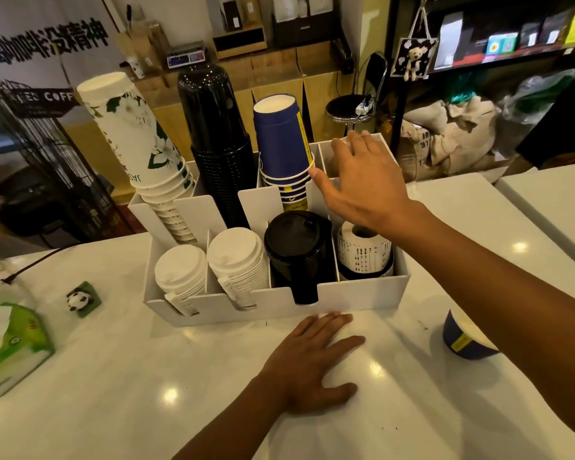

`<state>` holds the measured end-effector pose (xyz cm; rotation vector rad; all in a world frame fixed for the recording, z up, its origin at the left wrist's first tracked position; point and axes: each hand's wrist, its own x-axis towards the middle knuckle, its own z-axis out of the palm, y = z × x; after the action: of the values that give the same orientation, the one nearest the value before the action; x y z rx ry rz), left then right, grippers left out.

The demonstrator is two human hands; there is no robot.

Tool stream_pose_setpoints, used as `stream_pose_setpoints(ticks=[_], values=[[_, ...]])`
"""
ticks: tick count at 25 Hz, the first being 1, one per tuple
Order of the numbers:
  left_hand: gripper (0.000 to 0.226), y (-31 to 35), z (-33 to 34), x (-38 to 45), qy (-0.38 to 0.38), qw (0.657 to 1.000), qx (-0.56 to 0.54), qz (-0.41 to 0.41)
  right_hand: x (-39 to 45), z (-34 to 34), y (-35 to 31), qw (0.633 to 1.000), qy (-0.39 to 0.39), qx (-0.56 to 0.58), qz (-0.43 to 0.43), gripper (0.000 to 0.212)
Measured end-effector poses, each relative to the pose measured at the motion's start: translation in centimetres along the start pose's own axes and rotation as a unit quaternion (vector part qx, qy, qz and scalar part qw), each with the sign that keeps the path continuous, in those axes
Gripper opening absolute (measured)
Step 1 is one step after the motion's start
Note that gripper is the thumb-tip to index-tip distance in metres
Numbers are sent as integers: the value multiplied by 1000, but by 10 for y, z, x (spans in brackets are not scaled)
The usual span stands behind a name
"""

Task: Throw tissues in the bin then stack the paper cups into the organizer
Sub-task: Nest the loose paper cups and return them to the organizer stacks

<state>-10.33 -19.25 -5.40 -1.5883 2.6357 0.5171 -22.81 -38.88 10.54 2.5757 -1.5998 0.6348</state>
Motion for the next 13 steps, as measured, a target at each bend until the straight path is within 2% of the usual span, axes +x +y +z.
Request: stream_pose_setpoints(ticks=[3,6,8,11,13], values=[[72,1,3,-1,12,1000,16,-3,5,-9,5,999,-24,-18,-20,67],[73,2,5,-2,29,999,28,0,19,-39,7,996,-82,-6,-19,51],[73,3,8,-2,41,999,33,1,18,-53,15,994,-106,24,-25,53],[72,1,10,-2,45,999,30,1,-27,-69,32,992,-35,118,-36,61],[72,-1,11,0,42,999,31,3,-78,-81,47,983,16,182,-1,59]])
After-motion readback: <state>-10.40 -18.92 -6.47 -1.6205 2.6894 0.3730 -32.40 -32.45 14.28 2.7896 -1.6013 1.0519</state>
